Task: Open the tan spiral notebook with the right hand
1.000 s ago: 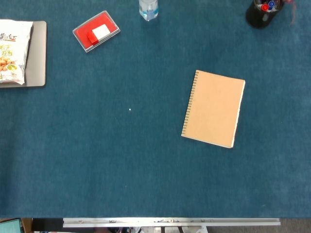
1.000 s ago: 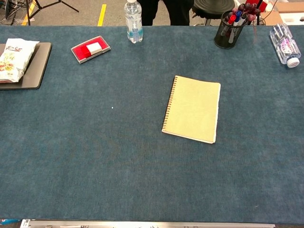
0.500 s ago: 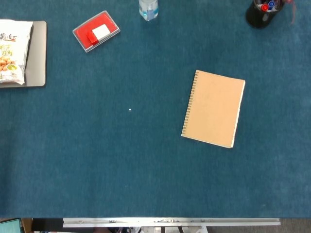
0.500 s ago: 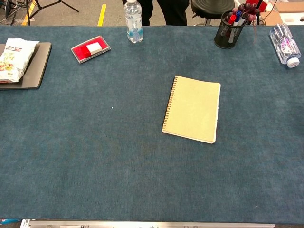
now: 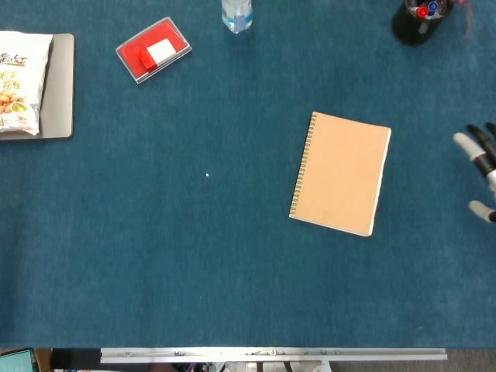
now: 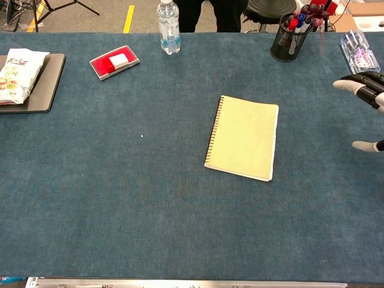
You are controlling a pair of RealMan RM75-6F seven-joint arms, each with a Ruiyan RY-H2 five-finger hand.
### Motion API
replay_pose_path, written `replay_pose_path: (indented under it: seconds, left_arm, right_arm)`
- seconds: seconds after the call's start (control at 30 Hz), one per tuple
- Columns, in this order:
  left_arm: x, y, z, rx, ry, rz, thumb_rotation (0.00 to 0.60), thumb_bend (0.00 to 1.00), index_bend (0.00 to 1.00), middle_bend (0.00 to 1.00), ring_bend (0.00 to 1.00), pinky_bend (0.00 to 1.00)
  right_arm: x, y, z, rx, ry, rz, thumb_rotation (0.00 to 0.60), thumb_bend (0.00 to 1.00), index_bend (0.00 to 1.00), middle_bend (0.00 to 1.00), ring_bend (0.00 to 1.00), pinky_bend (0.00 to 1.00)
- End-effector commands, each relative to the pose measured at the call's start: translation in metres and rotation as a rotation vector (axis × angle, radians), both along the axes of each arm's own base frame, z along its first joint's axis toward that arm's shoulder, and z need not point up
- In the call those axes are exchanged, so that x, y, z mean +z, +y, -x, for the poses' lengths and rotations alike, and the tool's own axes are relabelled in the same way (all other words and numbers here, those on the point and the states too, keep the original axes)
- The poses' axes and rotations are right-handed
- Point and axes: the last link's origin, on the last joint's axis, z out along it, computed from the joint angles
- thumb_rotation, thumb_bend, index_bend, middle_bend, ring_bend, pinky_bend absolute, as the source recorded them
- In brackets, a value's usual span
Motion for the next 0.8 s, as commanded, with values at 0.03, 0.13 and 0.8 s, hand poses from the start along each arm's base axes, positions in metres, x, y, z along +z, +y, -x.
replay_pose_path:
  seconds: [0.03, 0.13, 0.8]
  left_arm:
    - [0.000, -0.001, -0.001, -0.002, -0.001, -0.001, 0.600, 0.33, 0.61, 0.59, 0.55, 0.83]
    - [0.001, -0.003, -0.001, -0.002, -0.002, -0.002, 0.600, 0.33, 0.61, 0.59, 0.55, 0.83]
    - [0.000, -0.005, 0.000, 0.006, -0.003, 0.012, 0.600, 0.33, 0.61, 0.59, 0.55, 0.83]
  right_arm:
    - [-0.015, -0.011, -0.008, 0.078, 0.019, -0.044, 0.600, 0.00, 0.13, 0.11, 0.08, 0.21]
    - [-0.025, -0.021, -0.010, 0.123, 0.032, -0.075, 0.600, 0.00, 0.13, 0.12, 0.08, 0.21]
    - [-0.077, -0.062, -0.028, 0.227, 0.033, -0.152, 0.600, 0.00, 0.13, 0.18, 0.09, 0.21]
